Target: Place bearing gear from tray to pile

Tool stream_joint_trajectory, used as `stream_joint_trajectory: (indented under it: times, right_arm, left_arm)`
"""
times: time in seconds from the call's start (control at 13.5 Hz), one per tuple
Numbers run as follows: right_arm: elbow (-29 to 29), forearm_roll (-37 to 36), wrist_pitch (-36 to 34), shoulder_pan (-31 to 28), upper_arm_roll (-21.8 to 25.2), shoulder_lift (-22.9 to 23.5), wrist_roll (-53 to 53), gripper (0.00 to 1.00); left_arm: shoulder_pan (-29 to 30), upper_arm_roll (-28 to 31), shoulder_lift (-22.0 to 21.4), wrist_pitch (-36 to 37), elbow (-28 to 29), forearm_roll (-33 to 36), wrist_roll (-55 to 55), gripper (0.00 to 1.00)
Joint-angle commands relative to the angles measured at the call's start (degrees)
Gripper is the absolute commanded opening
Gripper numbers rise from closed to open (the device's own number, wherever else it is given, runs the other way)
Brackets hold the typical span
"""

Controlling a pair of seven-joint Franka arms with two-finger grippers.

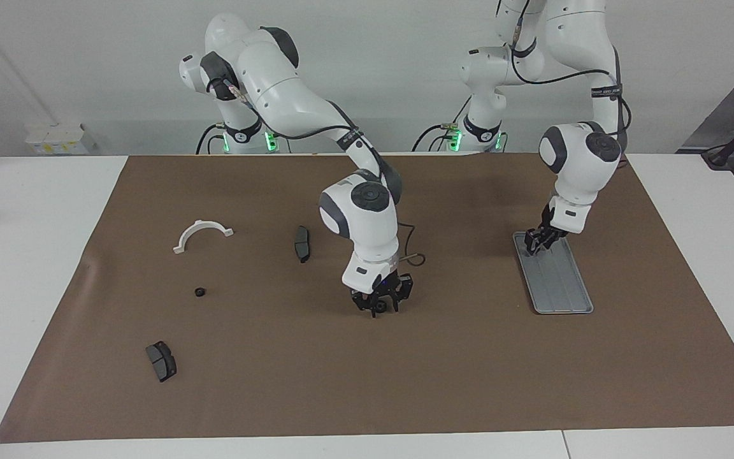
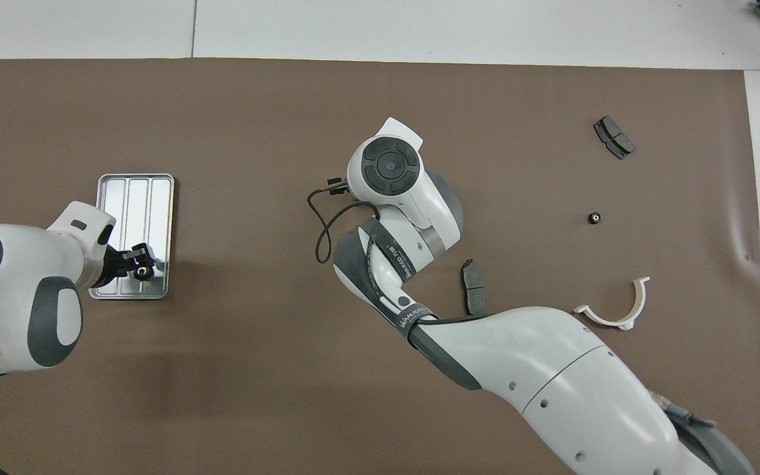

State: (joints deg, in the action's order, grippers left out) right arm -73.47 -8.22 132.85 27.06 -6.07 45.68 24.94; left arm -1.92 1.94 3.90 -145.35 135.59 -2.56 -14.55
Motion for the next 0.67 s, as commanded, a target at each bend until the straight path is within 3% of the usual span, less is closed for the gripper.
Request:
stream_joint_trajectory:
  times: [0.0,0.15,0.22,0.37,0.59]
  right_arm:
    - [0.35,-0.75,0.39,-0.69,-0.35,0.46,1.08,0.54]
    - [-0.01,-0.66,0.31,-0.61,-0.35,0.28,1.08,0.53]
    - [-0.27,-0.66,0.22,-0.61,-0.35,0.28,1.08,0.52]
    - [-0.97,-0.57,0.22,-0.43,-0.35,0.20,1.17,0.49]
    - [-1.41,-0.57,0.13,-0.34,-0.35,0.11,1.08,0.48]
  left_arm:
    - [-0.63,0.08,0.75,-2.93,1.34,-0.42,0.75,0.54]
    - [-0.63,0.17,0.76,-2.66,1.34,-0.42,0.92,0.54]
    - [-0.63,0.17,0.76,-2.49,1.34,-0.42,0.92,0.43]
    - [-0.45,0.17,0.76,-1.35,0.90,-0.34,1.10,0.00]
    - [-0.54,0.17,1.02,2.15,-2.16,-0.42,1.01,0.00]
